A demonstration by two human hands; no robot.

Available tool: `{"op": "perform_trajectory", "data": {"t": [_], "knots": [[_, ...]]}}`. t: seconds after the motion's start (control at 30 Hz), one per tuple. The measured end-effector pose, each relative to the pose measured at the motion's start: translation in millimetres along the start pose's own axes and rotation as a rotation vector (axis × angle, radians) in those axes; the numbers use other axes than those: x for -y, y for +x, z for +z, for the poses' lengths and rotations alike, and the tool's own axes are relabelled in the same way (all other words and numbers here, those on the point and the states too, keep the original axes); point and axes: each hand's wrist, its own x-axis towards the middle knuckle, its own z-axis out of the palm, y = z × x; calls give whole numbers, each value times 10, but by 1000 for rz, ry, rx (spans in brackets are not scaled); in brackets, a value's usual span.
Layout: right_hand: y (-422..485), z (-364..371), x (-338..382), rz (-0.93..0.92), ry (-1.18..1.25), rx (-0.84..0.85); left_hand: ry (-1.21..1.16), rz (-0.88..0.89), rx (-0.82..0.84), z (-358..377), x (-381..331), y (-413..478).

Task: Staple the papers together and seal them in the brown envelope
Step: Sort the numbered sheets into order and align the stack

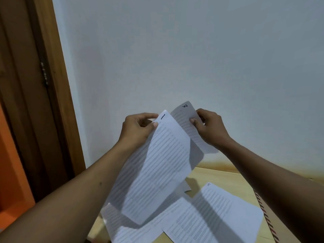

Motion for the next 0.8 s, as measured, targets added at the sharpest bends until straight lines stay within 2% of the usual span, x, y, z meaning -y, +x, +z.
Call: {"op": "perform_trajectory", "data": {"t": [0.17,0.23,0.5,0.8], "knots": [[-98,-185,56,60,336,173,30,58,-21,153,-146,33],[-157,-242,76,74,390,221,29,65,-12,229,-156,27],[-279,-335,51,196,418,288,38,66,42,445,-128,1],[-404,-137,-62,219,347,224,4,-39,37,549,37,-30]]}}
